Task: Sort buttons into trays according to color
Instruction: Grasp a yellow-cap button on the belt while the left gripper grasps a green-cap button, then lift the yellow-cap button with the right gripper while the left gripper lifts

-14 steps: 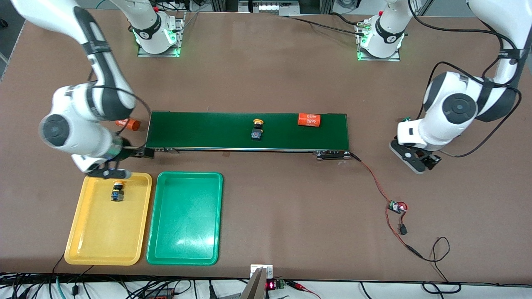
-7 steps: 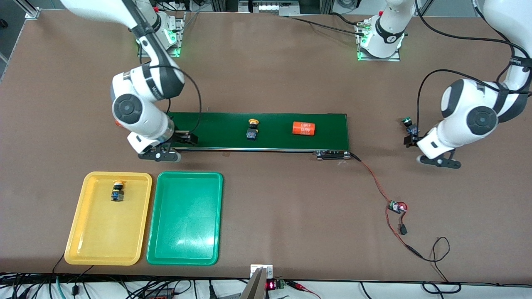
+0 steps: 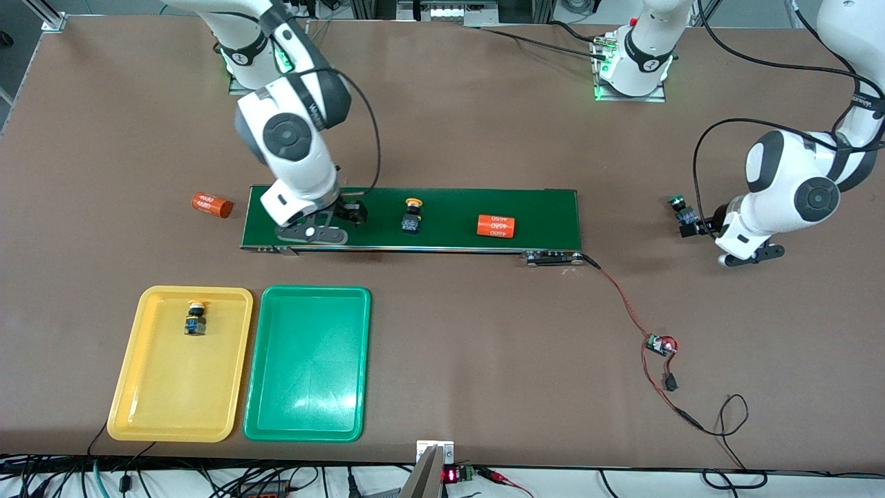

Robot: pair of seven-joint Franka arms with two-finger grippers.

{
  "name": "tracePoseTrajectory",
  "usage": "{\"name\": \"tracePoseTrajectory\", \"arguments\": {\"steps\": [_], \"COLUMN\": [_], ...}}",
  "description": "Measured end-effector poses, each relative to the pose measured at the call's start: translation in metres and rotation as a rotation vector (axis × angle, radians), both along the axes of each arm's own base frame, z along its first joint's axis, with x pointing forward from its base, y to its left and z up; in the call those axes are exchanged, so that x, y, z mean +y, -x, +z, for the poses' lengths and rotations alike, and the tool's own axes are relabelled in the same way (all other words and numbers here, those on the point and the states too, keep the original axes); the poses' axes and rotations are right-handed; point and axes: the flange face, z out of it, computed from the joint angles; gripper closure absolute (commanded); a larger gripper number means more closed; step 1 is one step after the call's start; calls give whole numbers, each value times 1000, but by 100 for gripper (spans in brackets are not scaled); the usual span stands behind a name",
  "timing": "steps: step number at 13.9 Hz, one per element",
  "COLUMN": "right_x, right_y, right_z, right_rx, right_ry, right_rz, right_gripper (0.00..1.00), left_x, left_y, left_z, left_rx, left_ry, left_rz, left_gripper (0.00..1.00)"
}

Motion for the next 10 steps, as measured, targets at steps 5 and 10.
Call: {"name": "tracePoseTrajectory", "arguments": {"steps": [5, 10], "right_x": [39, 54], "right_y": [14, 28], "right_z": [11, 1], "right_rx": [-80, -89], "right_ry": [-78, -64], "right_rz": [-63, -15], "right_gripper": [0, 0], "left_x": [12, 7], "left_y": [27, 44], "left_z": [-20, -32], "left_rx": [46, 79], "left_ry": [6, 44], "left_rz": [71, 114], "left_gripper": [0, 12]}}
